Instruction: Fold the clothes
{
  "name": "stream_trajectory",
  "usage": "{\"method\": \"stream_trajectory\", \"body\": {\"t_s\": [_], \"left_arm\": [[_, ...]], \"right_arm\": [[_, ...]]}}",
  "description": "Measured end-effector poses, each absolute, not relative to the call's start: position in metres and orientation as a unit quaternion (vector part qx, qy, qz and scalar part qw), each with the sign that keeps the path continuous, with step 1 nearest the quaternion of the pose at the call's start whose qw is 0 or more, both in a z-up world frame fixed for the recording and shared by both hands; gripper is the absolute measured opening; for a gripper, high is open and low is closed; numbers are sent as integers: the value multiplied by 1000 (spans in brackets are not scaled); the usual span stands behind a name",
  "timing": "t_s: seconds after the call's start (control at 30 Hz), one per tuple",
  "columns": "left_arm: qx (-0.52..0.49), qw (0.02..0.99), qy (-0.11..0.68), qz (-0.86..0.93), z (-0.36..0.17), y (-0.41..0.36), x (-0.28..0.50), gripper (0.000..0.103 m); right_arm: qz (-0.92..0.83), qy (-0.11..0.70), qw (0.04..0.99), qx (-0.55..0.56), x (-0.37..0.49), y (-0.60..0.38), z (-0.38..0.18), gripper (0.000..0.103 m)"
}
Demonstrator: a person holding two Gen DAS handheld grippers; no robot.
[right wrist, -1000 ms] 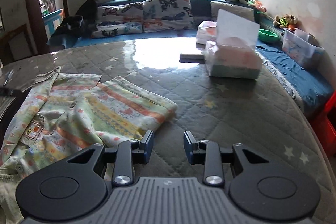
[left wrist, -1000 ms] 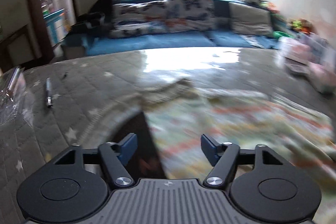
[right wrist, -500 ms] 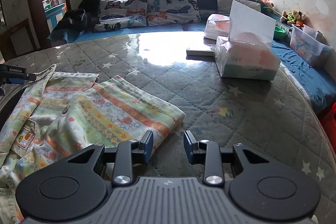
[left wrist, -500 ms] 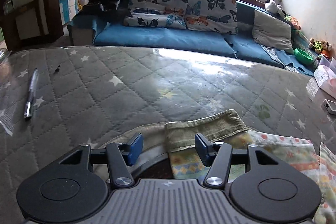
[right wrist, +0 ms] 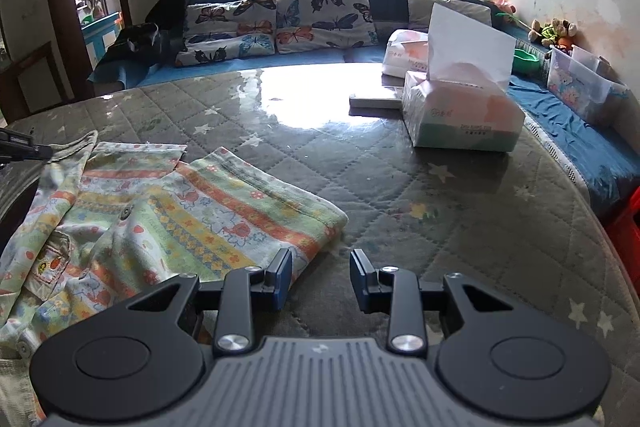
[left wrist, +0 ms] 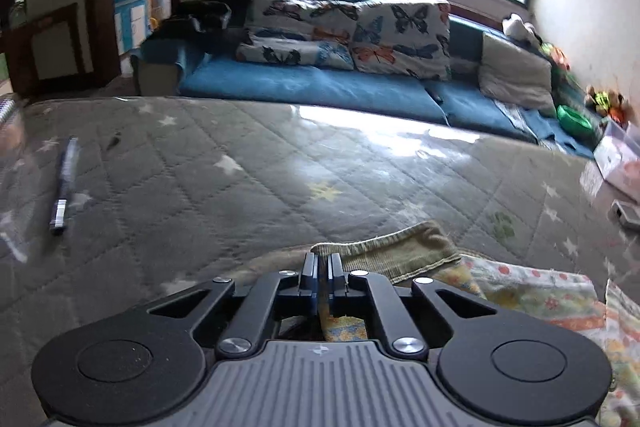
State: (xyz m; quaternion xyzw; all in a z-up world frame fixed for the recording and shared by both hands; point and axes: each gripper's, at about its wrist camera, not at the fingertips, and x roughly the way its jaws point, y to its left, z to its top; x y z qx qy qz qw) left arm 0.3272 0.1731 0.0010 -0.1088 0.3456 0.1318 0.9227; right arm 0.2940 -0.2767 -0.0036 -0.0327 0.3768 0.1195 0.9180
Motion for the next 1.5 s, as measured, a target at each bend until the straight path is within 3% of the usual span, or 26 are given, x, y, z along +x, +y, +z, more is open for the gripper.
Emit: {"method": "stream_trajectory", "body": {"t_s": [0.7,0.9,1.07,1.23,1.5], "left_arm": [[-121,906,260,310,57,247,115,3],[-122,889,297,327,41,259,83,3],[-129,882,310,329,42,264,84,10],[-111,902,290,300,62,248,100,37],[-89,925,330,164,54,178,182,42]], "right_arm": [[137,373,917,-44,269,-259,-3,32],[146,378,913,-41,272,-254,-5,32],[147,381,912,-35,280,-254,-3,32],[153,380,912,-29,295,-252,0,31],[152,406,901,14,332,-253,-11,31]]}}
